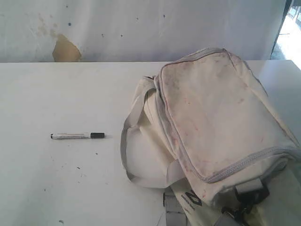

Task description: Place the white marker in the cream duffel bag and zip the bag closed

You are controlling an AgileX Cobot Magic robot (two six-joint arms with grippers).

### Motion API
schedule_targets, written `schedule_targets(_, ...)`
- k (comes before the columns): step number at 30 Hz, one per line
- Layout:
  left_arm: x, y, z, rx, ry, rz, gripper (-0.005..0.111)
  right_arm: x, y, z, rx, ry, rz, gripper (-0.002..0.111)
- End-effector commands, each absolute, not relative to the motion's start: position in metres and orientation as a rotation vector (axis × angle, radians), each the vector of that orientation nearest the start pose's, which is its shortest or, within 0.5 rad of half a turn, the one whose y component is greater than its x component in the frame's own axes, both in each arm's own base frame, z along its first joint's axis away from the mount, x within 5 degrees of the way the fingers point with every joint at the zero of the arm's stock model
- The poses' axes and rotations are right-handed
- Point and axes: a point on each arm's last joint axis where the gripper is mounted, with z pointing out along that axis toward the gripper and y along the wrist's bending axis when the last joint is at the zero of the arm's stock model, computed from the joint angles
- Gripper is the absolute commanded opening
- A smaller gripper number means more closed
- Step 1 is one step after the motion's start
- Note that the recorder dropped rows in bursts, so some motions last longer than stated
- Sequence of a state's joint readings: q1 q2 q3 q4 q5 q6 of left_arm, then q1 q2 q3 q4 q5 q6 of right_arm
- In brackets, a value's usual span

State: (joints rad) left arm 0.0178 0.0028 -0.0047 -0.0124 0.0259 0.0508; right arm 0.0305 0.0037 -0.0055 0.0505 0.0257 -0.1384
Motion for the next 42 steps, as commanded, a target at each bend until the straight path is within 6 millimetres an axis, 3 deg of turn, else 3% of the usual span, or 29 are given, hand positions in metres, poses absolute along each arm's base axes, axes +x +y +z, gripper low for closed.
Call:
schedule_targets(1, 0.056, 0.001, 0.211, 0.011, 1.509, 0.034, 0.000, 0.056, 0.002, 0.211, -0.089, 1.503, -0.038, 0.000)
schedule_targets(12, 0.056, 0.001, 0.217, -0.006, 1.439, 0.020, 0.000, 0.056, 0.002, 0.212, -0.083, 1.493, -0.034, 0.000)
schedule_targets(21, 0.051, 0.001, 0.240, -0.085, 1.288, -0.080, 0.000, 0.053, 0.001, 0.232, 0.017, 1.279, 0.061, 0.000)
schedule_targets(28, 0.034, 0.000, 0.288, -0.095, 1.368, -0.099, 0.000, 0.039, 0.001, 0.280, 0.036, 1.230, 0.104, 0.000)
schedule_targets(34, 0.011, -0.001, 0.325, -0.091, 1.488, -0.096, 0.000, 0.026, 0.002, 0.316, 0.024, 1.377, 0.110, 0.000)
schedule_targets(38, 0.009, -0.001, 0.338, -0.094, 1.623, -0.093, 0.000, 0.031, 0.003, 0.337, 0.018, 1.517, 0.110, 0.000)
schedule_targets(42, 0.023, -0.002, 0.343, -0.098, 1.740, -0.093, 0.000, 0.050, 0.004, 0.349, 0.018, 1.617, 0.108, 0.000)
